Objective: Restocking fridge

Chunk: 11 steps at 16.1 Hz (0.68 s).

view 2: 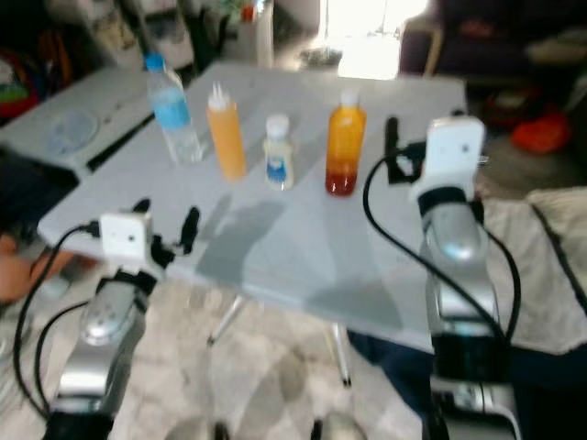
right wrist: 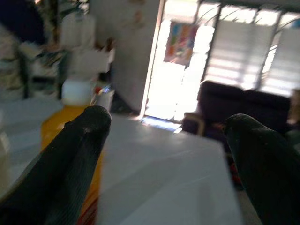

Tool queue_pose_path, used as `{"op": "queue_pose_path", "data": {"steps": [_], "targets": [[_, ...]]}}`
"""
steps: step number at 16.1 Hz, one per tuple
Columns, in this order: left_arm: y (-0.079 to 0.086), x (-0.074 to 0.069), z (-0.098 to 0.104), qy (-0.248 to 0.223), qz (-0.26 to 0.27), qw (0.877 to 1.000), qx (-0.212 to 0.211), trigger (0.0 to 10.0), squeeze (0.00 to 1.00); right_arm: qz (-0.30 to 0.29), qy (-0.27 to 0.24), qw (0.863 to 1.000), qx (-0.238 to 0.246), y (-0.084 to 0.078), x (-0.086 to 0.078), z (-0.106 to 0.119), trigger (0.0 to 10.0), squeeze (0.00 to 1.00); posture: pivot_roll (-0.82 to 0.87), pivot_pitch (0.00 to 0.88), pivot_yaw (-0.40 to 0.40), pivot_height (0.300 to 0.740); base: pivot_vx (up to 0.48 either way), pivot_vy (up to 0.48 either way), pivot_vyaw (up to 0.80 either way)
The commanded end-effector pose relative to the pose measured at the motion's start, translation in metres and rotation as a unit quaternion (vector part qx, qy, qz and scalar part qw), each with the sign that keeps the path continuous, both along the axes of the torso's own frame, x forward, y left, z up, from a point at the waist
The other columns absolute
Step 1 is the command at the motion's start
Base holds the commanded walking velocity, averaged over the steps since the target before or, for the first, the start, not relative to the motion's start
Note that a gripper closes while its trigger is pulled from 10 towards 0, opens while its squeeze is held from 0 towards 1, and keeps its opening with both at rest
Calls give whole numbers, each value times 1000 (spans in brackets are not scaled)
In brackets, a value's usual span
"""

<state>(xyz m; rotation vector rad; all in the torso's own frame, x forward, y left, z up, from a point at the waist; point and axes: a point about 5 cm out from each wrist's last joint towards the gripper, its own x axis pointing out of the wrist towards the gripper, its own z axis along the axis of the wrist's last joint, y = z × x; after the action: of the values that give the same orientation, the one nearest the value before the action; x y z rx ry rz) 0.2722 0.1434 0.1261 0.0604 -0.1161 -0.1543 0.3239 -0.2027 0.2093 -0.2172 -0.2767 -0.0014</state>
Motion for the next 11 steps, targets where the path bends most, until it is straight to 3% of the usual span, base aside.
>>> {"op": "queue_pose_path", "data": {"steps": [1,5,11], "targets": [[4,0,2,-1,4,1000,11,10000,0,32,-2,999,-2,8,7,7,10000,0,0,60,26,740,0,0,0],[8,0,4,0,9,1000,16,10000,0,82,-11,996,-15,18,15,16,10000,0,15,70,32,740,0,0,0],[10,-2,6,1,5,1000,23,10000,0,91,-23,995,-33,16,32,33,10000,0,33,82,47,740,0,0,0]]}}
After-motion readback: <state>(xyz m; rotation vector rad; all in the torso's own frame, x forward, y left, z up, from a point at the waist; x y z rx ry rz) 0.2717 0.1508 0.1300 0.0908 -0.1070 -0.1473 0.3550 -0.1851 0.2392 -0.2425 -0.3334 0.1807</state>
